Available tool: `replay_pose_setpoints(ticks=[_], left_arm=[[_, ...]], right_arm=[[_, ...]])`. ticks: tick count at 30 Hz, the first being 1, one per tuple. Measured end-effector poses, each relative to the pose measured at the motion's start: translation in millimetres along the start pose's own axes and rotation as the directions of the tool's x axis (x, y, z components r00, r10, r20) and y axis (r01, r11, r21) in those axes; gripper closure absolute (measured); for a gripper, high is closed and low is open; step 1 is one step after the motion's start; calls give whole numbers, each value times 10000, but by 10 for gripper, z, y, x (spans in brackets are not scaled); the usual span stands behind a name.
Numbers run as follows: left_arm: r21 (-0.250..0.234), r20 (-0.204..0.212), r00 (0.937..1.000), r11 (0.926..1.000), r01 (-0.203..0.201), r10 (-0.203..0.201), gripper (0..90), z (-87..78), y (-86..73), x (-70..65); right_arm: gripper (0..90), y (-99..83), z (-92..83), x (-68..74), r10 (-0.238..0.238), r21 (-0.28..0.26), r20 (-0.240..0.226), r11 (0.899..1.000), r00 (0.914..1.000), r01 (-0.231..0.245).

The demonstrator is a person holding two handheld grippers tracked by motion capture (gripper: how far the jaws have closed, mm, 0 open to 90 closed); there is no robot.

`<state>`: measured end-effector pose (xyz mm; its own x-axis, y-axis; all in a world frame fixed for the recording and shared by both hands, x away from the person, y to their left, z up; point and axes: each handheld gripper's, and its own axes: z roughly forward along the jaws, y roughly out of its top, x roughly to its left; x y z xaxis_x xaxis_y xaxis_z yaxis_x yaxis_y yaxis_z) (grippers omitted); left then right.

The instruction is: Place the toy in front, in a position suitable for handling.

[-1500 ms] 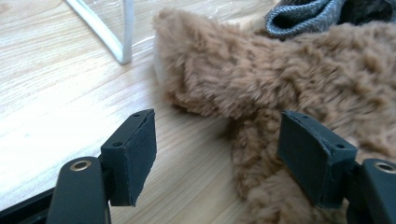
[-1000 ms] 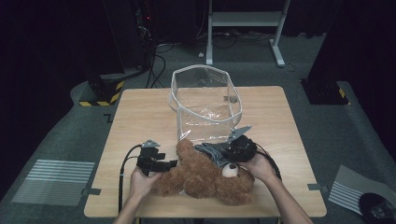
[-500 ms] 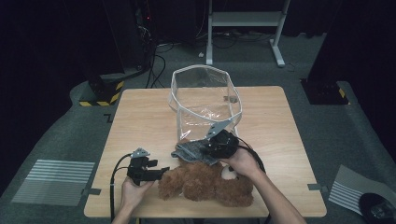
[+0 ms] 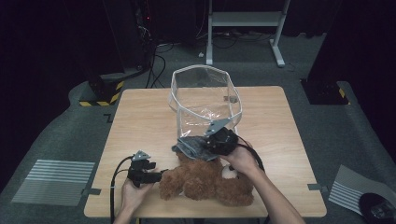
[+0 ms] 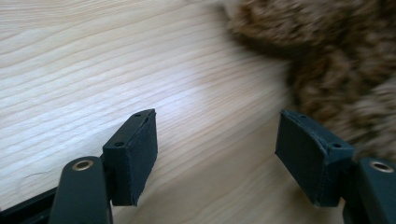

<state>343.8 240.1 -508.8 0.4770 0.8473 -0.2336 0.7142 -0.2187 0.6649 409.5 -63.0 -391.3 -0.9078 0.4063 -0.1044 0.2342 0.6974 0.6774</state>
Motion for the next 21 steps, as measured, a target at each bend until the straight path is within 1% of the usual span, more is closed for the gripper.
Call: replay_pose_setpoints(ticks=[2,3,4,5,6,8,10,12,13,15,16,17,18,19,20,21], left_arm=[[33,-269,9996,10000,-81,82,298,8,-14,14],[19,-329,9994,10000,-64,64,298,12,-20,15],[50,-482,9987,9999,-130,132,299,16,-29,22],[60,-557,9984,9999,-95,99,299,21,-36,23],[126,-647,9978,9998,-149,157,299,26,-42,31],[88,-873,9958,9996,-270,276,302,22,-53,38],[47,-1043,9941,9995,-300,303,302,21,-59,45],[-38,-1261,9910,9990,-452,444,303,27,-71,51],[-78,-1324,9900,9988,-491,477,304,31,-75,47],[-154,-1490,9870,9979,-632,602,304,40,-88,39],[-191,-1578,9849,9970,-746,707,304,46,-95,32],[-226,-1622,9841,9967,-776,730,304,52,-99,26],[-269,-1723,9817,9958,-875,816,304,59,-105,20],[-318,-1780,9805,9953,-910,839,304,64,-111,16],[-356,-1858,9784,9945,-988,905,304,70,-121,8],[-384,-1901,9774,9941,-1015,925,304,73,-127,2]], right_arm=[[811,141,109,65,-274,88,-81,9996,9996,275],[811,179,173,78,-299,164,-108,9994,9995,301],[811,195,222,83,-213,240,-169,9995,9996,217],[810,203,302,85,-237,442,-187,9987,9995,245],[810,198,343,86,-293,607,-136,9977,9995,300],[809,159,410,91,-406,1038,-1,9938,9992,404],[807,97,400,68,-428,1334,107,9902,9990,410],[807,7,350,5,-175,1509,155,9884,9997,150],[807,-61,319,-37,-48,1698,294,9855,9996,-2],[807,-152,271,-89,33,1899,427,9817,9991,-114],[807,-191,237,-105,178,1869,473,9820,9987,-263],[807,-214,185,-117,224,1687,504,9852,9985,-306],[807,-216,152,-114,265,1501,499,9881,9984,-337],[807,-209,107,-103,342,1160,414,9925,9986,-388],[807,-203,94,-95,359,971,348,9945,9987,-392],[806,-196,98,-76,388,901,251,9951,9989,-409]])
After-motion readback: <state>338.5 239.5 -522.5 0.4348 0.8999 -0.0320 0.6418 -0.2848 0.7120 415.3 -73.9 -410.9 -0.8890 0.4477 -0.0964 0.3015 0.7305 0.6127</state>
